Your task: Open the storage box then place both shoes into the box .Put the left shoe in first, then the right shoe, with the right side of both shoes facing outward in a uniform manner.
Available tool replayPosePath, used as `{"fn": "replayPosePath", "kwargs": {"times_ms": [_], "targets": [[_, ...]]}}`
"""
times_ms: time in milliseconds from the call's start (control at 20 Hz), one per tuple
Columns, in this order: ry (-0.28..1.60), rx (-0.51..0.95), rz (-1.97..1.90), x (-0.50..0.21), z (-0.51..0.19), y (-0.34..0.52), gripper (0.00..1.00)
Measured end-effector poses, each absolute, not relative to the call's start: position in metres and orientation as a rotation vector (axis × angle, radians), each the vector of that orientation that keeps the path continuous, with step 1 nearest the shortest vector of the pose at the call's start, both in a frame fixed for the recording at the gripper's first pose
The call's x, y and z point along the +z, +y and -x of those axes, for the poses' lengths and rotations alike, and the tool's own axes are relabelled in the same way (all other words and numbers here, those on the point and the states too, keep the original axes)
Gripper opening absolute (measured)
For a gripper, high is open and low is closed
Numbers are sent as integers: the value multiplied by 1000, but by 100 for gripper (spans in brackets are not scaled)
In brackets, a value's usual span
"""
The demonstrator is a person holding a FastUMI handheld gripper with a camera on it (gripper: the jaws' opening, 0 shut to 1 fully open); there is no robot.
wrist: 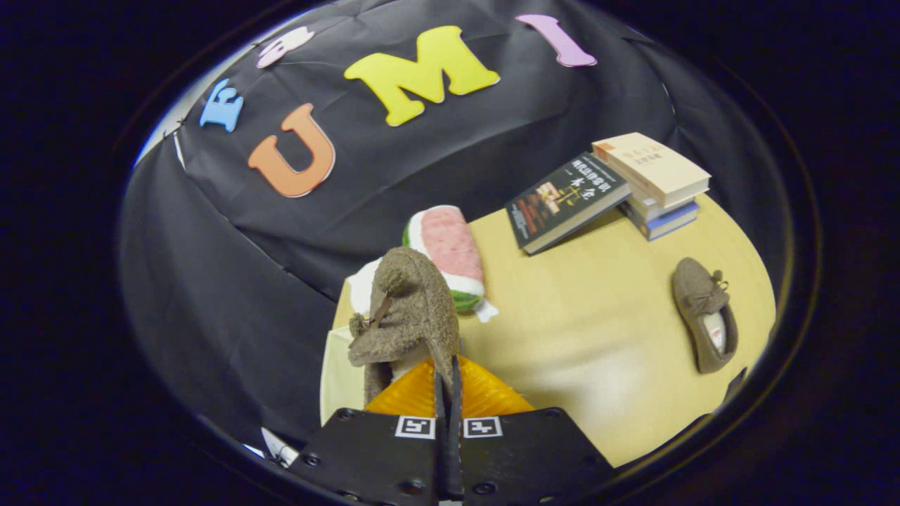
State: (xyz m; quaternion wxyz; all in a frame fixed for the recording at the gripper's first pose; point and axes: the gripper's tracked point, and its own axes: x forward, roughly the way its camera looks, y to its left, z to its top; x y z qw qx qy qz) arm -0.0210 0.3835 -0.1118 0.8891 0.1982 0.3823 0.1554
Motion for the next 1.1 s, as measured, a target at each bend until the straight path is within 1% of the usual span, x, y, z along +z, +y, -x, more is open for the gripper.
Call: {"fn": "replayPosePath", "kwargs": {"times_ms": [200, 350, 550, 750, 1000, 1050, 1100], "targets": [[848, 376, -383, -121, 41, 461, 0], [946, 363, -389, -156, 59, 501, 0], [1068, 278, -424, -203, 63, 526, 0], [1086, 208, -395, -235, 47, 535, 0], [1138, 181, -349, -266, 49, 546, 0], [1148, 189, -373, -271, 49, 551, 2], [1157, 196, -376, -274, 50, 554, 12]]}}
